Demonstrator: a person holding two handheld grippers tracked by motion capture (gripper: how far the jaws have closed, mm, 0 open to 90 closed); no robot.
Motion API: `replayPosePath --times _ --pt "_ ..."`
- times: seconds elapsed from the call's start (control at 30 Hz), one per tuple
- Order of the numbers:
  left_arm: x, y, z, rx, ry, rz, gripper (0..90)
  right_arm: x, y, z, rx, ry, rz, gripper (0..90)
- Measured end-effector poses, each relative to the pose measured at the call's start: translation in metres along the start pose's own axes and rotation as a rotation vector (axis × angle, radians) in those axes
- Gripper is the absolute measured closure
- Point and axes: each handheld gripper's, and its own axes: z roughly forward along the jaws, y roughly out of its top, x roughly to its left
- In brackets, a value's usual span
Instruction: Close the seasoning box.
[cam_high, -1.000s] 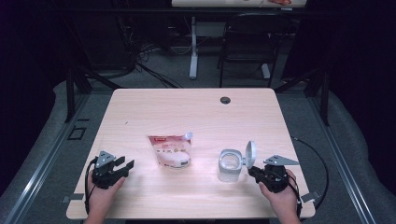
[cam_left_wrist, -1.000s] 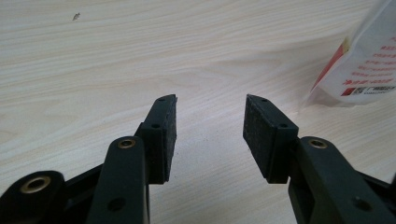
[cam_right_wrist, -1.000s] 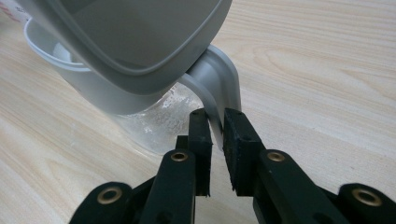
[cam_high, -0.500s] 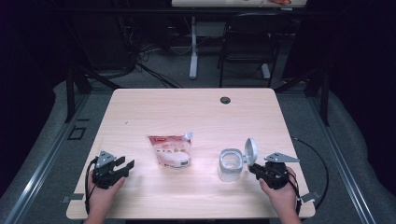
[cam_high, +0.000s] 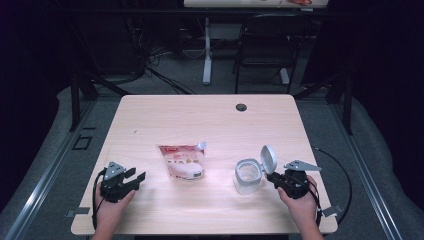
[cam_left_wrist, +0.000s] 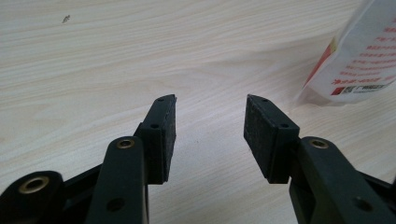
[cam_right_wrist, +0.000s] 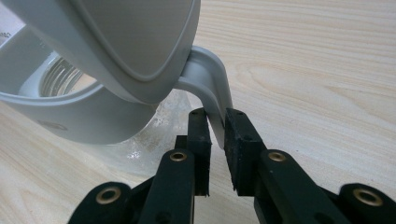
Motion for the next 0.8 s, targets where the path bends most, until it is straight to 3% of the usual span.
replayPosePath --times 0.57,0.8 --pt "-0.003 0.002 -0.006 -0.015 -0.02 0.004 55.6 -0.002 -0.006 -0.012 -0.028 0.001 0.003 73.6" --pt "-0.005 0.003 -0.005 -0.012 -0.023 0.01 55.5 -0.002 -0.007 -0.01 -0.032 0.008 0.011 78.3"
